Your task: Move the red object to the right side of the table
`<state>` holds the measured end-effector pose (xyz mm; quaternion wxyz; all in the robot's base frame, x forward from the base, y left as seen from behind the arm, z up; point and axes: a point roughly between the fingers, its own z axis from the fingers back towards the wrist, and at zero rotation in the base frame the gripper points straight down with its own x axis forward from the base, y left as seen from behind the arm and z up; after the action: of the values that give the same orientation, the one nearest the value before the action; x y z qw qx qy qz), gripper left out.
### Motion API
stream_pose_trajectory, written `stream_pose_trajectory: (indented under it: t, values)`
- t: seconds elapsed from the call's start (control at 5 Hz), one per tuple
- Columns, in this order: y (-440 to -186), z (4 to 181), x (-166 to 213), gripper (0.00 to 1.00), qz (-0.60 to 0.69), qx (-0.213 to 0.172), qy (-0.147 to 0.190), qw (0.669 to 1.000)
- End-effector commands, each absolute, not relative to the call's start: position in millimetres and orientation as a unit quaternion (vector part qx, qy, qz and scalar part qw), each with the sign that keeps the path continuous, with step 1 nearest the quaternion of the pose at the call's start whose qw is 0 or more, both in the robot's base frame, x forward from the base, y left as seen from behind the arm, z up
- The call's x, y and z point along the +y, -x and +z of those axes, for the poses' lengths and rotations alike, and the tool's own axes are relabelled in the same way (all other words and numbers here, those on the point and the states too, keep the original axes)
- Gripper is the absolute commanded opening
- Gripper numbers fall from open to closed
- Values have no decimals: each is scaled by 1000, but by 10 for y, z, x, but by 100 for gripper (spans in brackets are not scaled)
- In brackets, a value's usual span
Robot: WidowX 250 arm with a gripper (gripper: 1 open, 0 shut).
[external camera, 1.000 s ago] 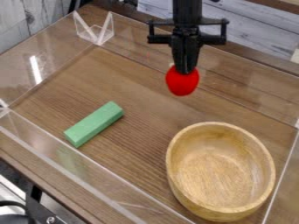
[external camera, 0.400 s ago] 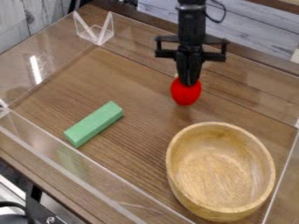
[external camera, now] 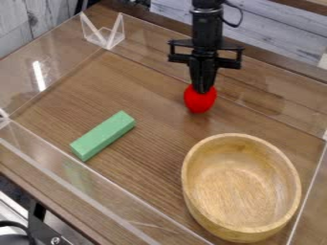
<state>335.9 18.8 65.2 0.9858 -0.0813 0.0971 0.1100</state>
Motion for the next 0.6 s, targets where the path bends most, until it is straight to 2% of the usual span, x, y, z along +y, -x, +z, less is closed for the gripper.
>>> stream_pose_trajectory:
  t: [0.0,0.4]
  values:
    - [-3459,836,363,0,102,62,79,990]
    - [-3418,689,489,0,173,53,81,980]
